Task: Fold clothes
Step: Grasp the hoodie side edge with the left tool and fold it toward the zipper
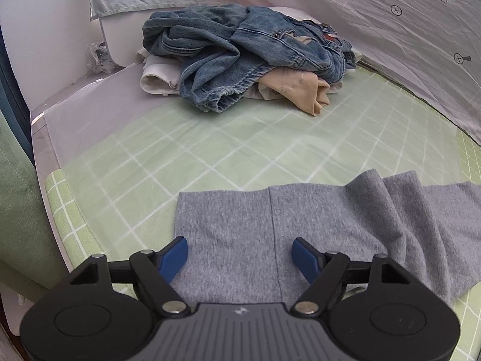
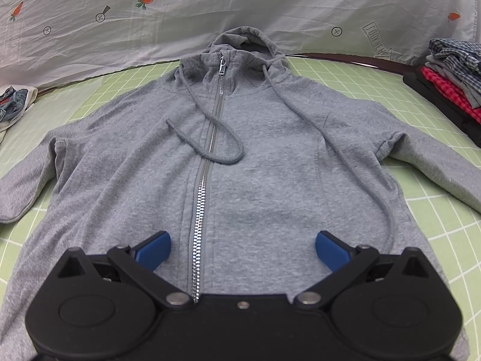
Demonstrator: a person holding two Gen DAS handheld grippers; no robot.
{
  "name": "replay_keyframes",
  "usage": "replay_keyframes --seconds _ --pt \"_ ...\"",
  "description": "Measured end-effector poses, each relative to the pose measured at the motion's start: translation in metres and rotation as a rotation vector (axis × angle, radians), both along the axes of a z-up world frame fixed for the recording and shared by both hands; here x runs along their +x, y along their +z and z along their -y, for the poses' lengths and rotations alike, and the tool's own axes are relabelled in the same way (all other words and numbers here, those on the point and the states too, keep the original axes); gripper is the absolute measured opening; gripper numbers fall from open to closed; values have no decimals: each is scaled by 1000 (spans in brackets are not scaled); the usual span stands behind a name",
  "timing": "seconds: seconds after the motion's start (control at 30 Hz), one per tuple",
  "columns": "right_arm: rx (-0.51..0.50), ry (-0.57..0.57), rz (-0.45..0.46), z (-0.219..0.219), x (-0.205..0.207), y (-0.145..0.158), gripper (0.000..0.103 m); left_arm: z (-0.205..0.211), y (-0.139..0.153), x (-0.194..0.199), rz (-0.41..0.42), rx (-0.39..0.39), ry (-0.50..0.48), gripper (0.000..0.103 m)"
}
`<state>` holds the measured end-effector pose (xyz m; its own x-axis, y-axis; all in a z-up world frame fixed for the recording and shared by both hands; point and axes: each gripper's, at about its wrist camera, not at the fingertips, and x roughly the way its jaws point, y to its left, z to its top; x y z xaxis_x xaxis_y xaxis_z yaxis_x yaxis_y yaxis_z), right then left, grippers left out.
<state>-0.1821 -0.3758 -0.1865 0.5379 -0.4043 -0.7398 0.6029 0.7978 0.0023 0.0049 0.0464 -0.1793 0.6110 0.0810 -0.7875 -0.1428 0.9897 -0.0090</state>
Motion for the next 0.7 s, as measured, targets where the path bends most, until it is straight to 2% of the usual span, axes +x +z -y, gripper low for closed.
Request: replay_keyframes --seconds 0.17,0.27,0.33,0.37,0.4,0.57,0.7 --pt "-1 -1 1 0 0 0 103 -1 2 -3 15 -14 -18 53" --pt "-2 -2 2 0 0 0 103 1 3 -4 21 -23 -35 40" --pt "-2 -3 2 0 0 0 103 0 4 -4 22 -37 -38 28" --pt "-3 -3 3 -1 0 0 103 -1 4 -3 22 -49 -33 25" --pt "-3 -3 4 -1 0 0 103 -3 4 -3 21 -61 -28 16" --pt "-2 18 12 3 0 0 103 -18 10 2 -2 -191 32 11" --pt "48 21 15 13 1 5 103 -13 27 2 30 -227 14 10"
